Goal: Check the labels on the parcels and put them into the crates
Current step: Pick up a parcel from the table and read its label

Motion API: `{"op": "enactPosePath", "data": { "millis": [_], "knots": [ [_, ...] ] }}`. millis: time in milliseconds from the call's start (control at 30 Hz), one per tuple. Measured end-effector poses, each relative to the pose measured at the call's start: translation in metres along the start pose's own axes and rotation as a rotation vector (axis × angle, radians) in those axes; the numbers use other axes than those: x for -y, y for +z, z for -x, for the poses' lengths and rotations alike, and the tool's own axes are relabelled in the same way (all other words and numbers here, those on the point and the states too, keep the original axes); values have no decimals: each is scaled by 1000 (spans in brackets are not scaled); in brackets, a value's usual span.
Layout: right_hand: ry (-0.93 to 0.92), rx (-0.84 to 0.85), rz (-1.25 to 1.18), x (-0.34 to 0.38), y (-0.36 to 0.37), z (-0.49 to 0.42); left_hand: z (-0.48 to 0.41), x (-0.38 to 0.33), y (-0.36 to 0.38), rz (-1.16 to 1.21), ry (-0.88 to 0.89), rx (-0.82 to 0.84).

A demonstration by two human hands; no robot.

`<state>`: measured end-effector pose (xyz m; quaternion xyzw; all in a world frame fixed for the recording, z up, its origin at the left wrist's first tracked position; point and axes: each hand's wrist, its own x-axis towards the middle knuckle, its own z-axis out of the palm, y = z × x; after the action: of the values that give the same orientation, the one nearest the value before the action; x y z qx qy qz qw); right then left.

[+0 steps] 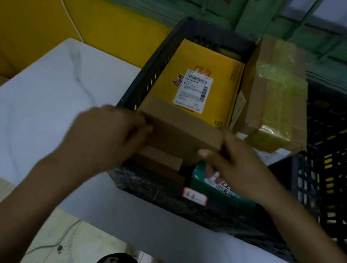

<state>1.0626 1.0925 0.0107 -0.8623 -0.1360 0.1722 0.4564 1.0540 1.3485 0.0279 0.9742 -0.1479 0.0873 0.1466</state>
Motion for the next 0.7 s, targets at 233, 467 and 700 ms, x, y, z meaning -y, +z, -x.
{"op": "enactPosePath", "data": {
  "millis": [233,467,700],
  "knots": [
    [234,202,-43,-5,15,-44,-22,10,7,-71,88,82],
    [28,4,717,1,38,-61,-36,11,33,-350,233,454],
    [-67,208,639,-6,3,-26,-44,21,33,-326,271,415]
  ]
}}
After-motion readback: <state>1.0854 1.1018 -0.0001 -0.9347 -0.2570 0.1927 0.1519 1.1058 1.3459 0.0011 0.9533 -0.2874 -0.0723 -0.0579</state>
